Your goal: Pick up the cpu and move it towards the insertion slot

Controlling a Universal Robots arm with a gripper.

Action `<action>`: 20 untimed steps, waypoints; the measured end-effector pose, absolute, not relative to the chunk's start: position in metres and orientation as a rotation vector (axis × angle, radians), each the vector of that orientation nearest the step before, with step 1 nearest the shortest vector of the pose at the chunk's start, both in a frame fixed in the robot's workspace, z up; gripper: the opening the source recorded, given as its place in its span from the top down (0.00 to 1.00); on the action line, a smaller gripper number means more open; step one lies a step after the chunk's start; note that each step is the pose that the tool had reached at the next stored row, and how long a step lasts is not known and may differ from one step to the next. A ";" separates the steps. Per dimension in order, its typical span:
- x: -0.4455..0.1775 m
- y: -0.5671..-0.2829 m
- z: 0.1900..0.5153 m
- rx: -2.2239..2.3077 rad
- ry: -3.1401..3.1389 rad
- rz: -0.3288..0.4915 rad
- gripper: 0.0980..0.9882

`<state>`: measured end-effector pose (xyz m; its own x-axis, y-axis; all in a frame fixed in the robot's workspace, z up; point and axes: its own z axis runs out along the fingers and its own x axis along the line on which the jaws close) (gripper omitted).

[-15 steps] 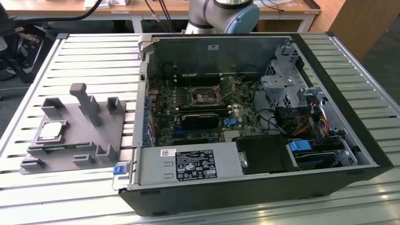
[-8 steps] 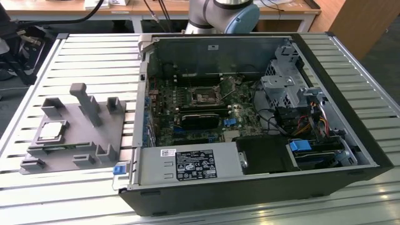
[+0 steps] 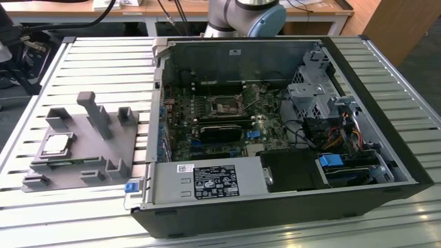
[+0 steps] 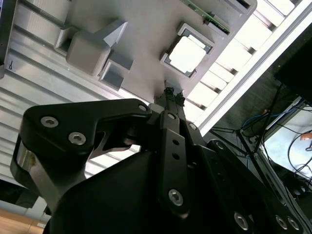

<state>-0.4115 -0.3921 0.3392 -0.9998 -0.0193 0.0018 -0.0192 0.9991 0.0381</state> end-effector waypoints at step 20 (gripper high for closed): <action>-0.411 -0.392 0.335 0.030 -3.139 -0.060 0.99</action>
